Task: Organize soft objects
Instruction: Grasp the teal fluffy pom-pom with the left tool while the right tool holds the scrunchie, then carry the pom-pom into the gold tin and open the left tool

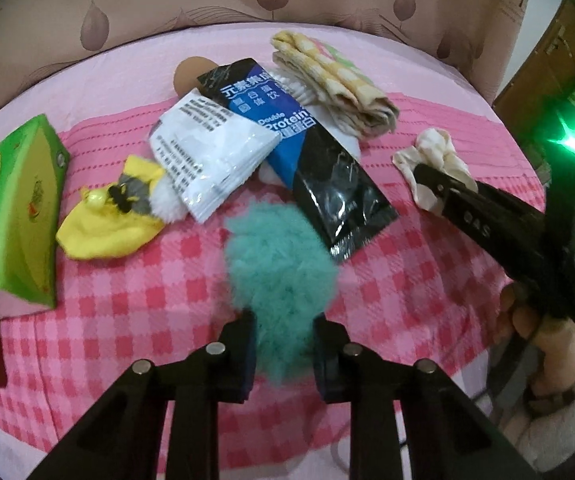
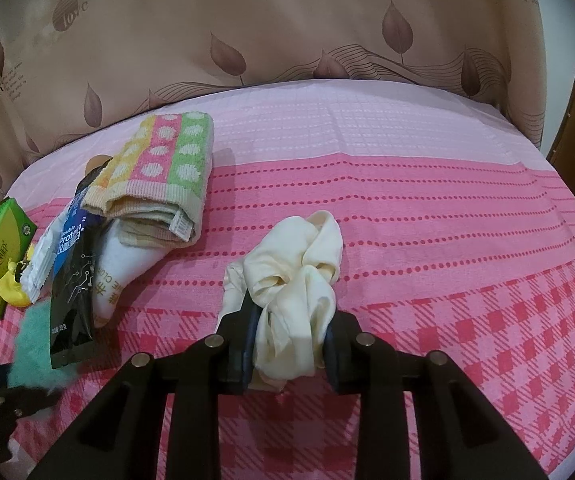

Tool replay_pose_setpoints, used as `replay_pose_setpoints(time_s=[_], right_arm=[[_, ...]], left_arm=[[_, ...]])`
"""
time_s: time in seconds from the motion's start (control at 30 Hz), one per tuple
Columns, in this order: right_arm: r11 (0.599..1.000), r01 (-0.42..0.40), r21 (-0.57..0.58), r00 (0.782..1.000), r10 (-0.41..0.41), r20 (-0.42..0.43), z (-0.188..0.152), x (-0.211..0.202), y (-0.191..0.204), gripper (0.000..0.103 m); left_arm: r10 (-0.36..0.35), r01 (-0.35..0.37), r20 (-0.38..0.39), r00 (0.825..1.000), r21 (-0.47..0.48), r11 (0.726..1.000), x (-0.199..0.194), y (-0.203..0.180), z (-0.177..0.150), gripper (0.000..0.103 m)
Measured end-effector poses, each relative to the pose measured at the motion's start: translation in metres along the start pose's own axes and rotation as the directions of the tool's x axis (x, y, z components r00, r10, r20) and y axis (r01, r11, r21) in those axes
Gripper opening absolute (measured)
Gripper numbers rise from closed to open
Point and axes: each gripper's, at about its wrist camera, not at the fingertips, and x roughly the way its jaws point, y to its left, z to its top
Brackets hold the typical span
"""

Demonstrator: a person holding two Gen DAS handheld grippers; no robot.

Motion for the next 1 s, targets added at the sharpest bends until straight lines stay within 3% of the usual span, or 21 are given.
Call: replay_pose_setpoints(time_s=[0.17, 0.53, 0.77, 1.0], right_arm=[[1.000, 0.003, -0.002, 1.000, -0.003, 0.001, 0.000, 0.000, 0.002, 0.028], [1.000, 0.010, -0.009, 1.000, -0.010, 0.002, 0.000, 0.000, 0.003, 0.028], [1.000, 0.014, -0.013, 1.000, -0.014, 0.002, 0.001, 0.001, 0.004, 0.028], [1.000, 0.017, -0.016, 1.000, -0.017, 0.003, 0.001, 0.002, 0.004, 0.028]], left_arm=[[-0.009, 0.009, 0.018, 1.000, -0.009, 1.000, -0.027, 0.002, -0.020, 0.022], [0.034, -0.033, 0.117, 0.992, -0.016, 0.999, -0.077, 0.021, -0.022, 0.022], [0.160, -0.143, 0.184, 0.970, -0.101, 0.985, -0.107, 0.069, -0.009, 0.022], [0.320, -0.280, 0.176, 0.931, -0.219, 0.935, -0.130, 0.148, -0.010, 0.022]])
